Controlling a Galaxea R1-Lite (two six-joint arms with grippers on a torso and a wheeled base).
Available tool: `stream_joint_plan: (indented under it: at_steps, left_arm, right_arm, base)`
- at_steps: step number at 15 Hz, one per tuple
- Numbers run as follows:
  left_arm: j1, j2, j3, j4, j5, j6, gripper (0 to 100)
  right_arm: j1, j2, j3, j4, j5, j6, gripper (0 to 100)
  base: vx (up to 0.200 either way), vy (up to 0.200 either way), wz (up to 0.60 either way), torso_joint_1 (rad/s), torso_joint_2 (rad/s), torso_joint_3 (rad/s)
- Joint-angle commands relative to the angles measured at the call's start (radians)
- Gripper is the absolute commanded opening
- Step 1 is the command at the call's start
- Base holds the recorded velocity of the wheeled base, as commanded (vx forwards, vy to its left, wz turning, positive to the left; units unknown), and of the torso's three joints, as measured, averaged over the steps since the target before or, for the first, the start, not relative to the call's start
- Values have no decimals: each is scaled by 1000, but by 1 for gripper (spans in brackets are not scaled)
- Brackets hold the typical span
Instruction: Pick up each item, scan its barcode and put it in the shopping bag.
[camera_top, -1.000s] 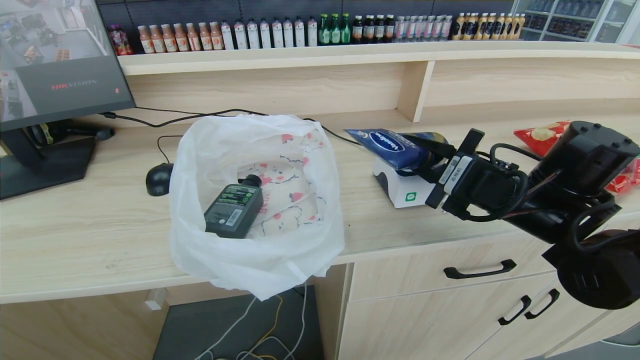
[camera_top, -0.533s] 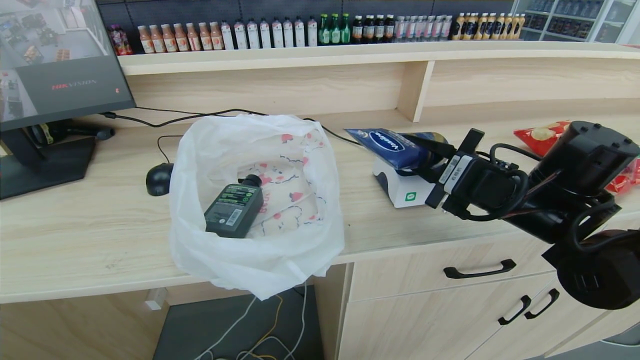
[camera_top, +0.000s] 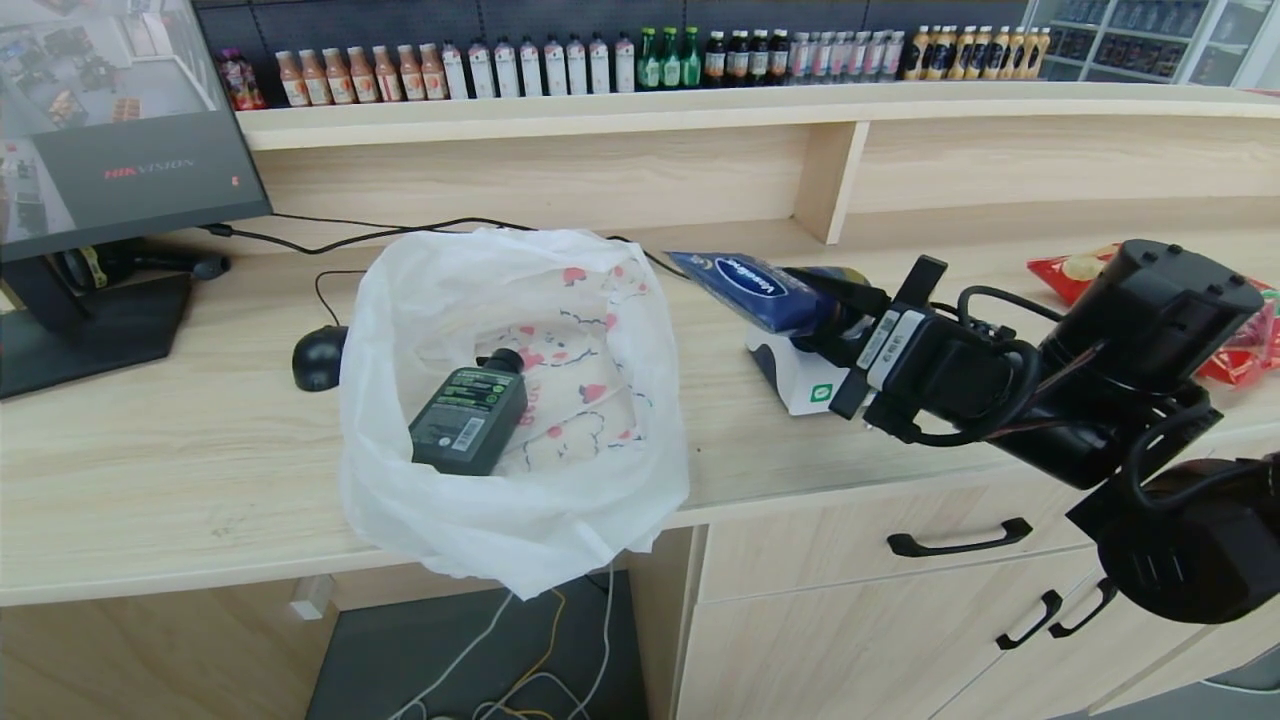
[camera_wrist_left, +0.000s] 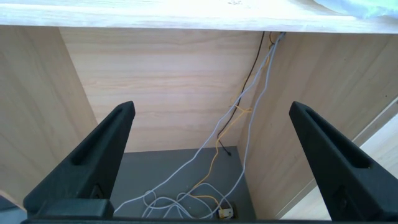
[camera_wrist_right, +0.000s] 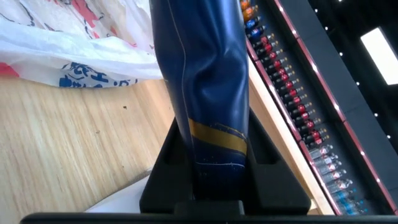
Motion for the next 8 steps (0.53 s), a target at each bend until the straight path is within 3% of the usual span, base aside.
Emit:
stream_joint_plan:
  at_steps: [1,8]
  left_arm:
    - [0,0,0,0,0,0,100]
    - [1,0,0,0,0,0,100]
  right_arm:
    - [2,-1,-4,-1,-2,4,0]
    - [12,-36,-51,-1,-25,59,0]
  base:
    - [0,0,0,0,0,0]
    - [0,0,0,0,0,0]
